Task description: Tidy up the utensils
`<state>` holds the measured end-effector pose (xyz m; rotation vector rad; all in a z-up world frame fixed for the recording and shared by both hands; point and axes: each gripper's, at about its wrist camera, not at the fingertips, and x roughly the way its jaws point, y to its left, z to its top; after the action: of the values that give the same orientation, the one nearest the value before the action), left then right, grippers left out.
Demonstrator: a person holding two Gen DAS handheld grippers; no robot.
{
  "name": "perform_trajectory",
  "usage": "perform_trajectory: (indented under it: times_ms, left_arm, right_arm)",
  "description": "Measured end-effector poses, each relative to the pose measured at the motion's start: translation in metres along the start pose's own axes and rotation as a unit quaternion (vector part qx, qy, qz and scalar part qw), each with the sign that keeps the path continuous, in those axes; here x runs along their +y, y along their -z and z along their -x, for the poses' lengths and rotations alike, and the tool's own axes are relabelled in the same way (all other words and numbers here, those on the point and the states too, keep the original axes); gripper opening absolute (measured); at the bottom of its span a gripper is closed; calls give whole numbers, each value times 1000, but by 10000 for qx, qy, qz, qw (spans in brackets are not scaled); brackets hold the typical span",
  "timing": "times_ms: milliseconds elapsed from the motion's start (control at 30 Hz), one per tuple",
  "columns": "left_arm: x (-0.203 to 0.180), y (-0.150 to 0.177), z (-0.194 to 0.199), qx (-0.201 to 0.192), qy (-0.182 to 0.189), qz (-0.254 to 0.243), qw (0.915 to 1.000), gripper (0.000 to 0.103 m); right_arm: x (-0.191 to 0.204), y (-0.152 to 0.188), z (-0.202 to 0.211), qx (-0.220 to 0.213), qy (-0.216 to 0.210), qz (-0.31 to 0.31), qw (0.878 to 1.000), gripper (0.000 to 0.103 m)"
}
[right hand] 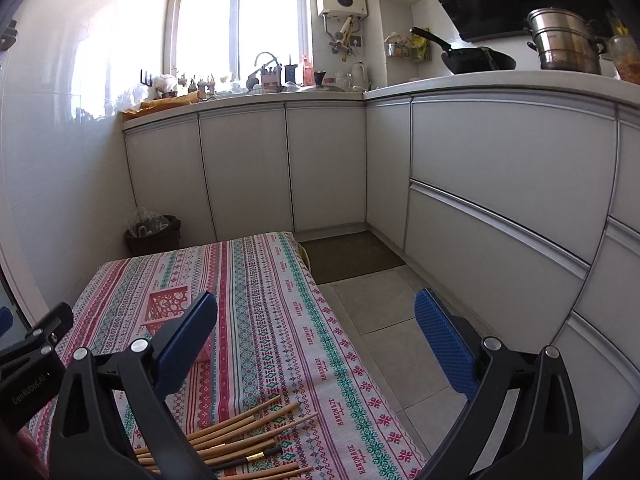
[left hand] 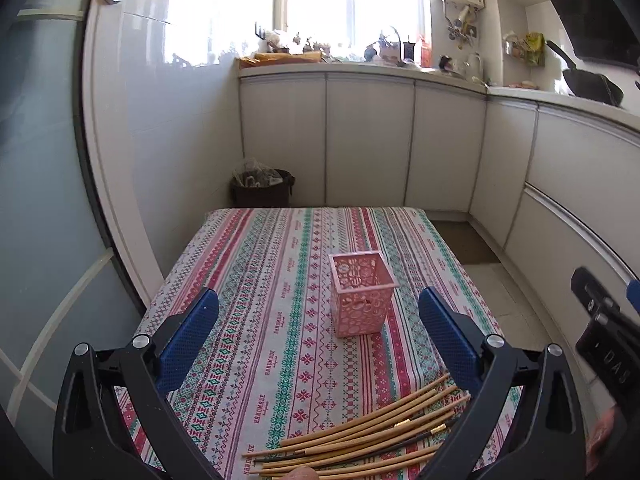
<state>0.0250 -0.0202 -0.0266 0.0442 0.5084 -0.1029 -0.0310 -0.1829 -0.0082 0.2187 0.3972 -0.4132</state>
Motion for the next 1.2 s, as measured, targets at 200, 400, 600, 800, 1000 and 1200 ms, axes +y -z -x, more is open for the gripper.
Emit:
perform_trajectory:
  times_ms: [200, 400, 600, 800, 1000, 1200]
  left_arm:
    - [-27, 25, -33, 915, 573, -831, 9907, 96]
    - [-52, 52, -66, 1771, 1308, -1225, 9677, 96]
    - [-90, 60, -120, 3140, 1633, -2033, 9129, 96]
    - [-142, 47, -163, 3858, 1815, -2751, 8617, 96]
    - [-165, 46, -194, 4176, 1589, -3228, 8344, 75]
    - [-168, 52, -203, 4312, 1693, -3419, 8176, 60]
  right_arm:
    - [-52, -9, -25, 804, -298, -1195, 9891, 96]
    - [-83, -13, -30, 962, -127, -1444, 9848, 96]
    - [-92, -22, -35, 1032, 127, -876, 9907, 96]
    - [-104, -23, -55, 1430, -14, -1013, 9845, 96]
    - [-113, -25, -64, 1563, -99, -1143, 9810, 96]
    - [-108, -25, -66, 1580, -131, -1048, 9818, 96]
